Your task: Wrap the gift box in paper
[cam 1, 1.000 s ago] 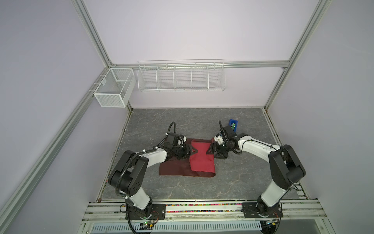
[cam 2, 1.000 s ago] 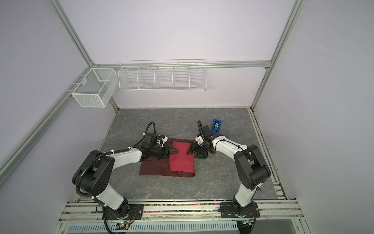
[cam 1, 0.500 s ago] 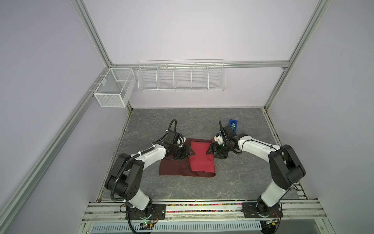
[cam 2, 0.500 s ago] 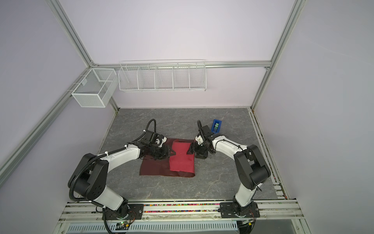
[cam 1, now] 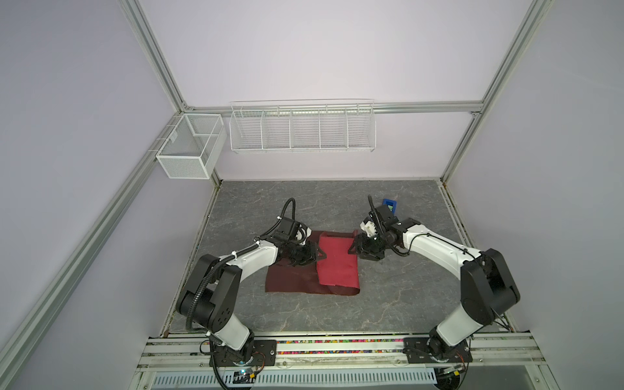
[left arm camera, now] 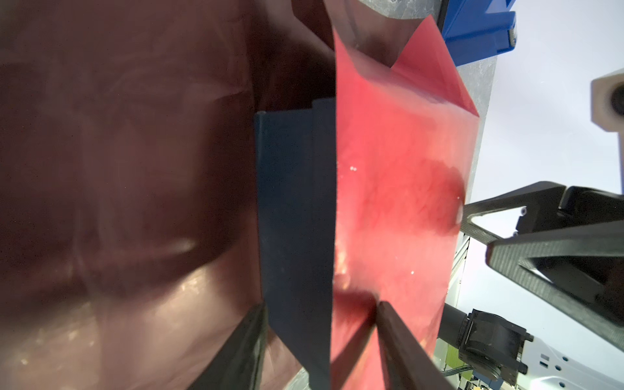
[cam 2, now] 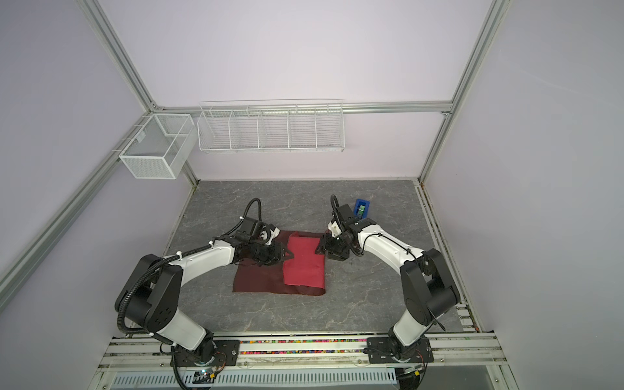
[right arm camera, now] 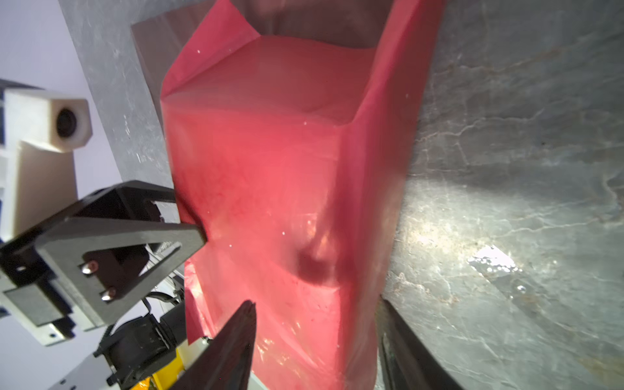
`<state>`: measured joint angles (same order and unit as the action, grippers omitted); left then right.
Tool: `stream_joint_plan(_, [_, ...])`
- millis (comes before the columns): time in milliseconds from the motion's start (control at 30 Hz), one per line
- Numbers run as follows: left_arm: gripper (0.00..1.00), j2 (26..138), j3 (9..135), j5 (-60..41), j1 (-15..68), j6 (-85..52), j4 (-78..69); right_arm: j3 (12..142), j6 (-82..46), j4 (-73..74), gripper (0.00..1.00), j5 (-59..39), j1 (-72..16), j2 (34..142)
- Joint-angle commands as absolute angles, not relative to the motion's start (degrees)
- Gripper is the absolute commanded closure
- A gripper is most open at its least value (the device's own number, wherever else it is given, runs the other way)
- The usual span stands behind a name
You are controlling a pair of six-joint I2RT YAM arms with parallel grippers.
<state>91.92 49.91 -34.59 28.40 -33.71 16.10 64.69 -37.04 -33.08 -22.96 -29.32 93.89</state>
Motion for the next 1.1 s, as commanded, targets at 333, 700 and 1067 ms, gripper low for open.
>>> stream_joint_plan(333, [0.49, 93.85, 47.91, -30.23, 28.56, -32.20, 20.94, 63.47, -36.10, -32.39, 0.68, -23.23, -29.78, 98.24])
stream_joint_plan(700, [0.44, 89.15, 51.66, -26.95, 28.50, -30.97, 25.85, 61.46, -35.23, -33.66, 0.74, -21.36, -29.69, 98.61])
stream_joint_plan(1067, [0.32, 78.72, 53.01, -15.33, 17.57, -25.33, 37.93, 61.35, -34.56, -34.91, 0.74, -20.52, -29.70, 98.17])
